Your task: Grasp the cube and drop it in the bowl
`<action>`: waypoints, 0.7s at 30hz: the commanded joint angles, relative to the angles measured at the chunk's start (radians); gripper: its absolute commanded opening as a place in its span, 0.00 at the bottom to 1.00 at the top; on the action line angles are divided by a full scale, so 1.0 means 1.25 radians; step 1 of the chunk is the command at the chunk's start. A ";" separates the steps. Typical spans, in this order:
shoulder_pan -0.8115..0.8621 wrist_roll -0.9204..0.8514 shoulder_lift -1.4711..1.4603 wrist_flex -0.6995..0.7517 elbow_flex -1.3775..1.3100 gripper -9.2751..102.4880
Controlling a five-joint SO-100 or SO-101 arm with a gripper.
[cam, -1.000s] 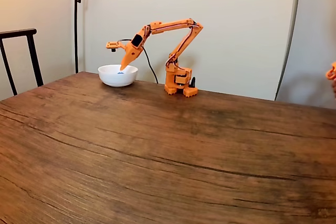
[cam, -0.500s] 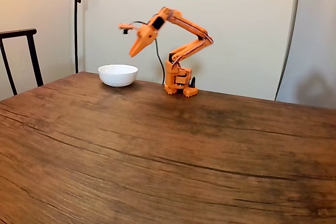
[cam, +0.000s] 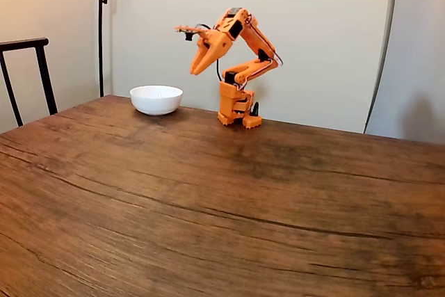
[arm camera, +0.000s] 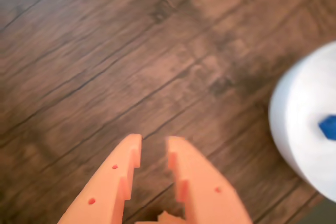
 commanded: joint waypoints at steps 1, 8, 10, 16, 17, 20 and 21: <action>-0.065 0.005 0.002 -0.001 -0.023 0.08; -0.201 0.032 0.005 0.000 -0.022 0.08; -0.231 0.052 0.006 0.000 -0.022 0.08; -0.252 0.121 0.006 0.000 -0.021 0.08; -0.248 0.135 0.007 0.001 -0.021 0.08; -0.241 0.175 0.009 0.001 -0.015 0.08; -0.241 0.183 0.011 0.001 -0.010 0.08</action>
